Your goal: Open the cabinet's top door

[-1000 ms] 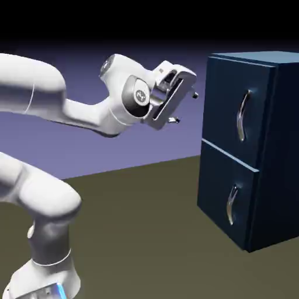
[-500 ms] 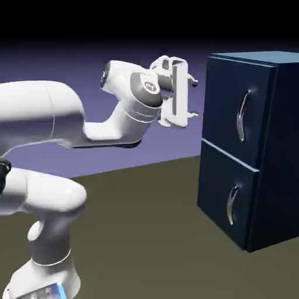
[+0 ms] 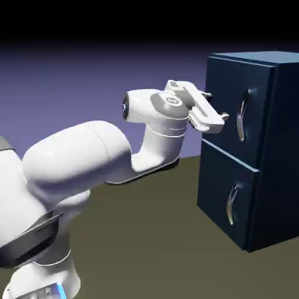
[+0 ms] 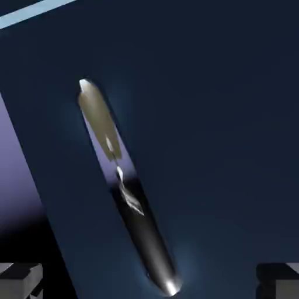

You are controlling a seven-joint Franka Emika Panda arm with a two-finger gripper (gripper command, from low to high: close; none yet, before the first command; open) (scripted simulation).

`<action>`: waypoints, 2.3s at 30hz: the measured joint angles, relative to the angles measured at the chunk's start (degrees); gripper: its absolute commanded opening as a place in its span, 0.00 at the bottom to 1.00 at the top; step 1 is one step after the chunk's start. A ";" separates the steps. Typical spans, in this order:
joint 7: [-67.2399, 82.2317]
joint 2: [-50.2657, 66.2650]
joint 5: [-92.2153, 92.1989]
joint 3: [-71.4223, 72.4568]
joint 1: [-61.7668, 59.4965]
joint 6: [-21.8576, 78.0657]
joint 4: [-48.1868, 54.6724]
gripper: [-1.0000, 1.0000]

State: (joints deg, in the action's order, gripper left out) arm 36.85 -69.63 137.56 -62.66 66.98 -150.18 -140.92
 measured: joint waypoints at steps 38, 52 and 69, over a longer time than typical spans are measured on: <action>-3.44 6.71 -4.13 13.49 10.82 60.19 -16.82 0.00; -19.23 28.96 -34.39 20.38 29.86 91.97 -7.29 0.00; -28.40 64.24 -66.66 11.86 41.62 96.76 18.88 0.00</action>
State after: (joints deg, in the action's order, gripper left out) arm 8.45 -5.38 70.90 -50.79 108.60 -53.41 -122.05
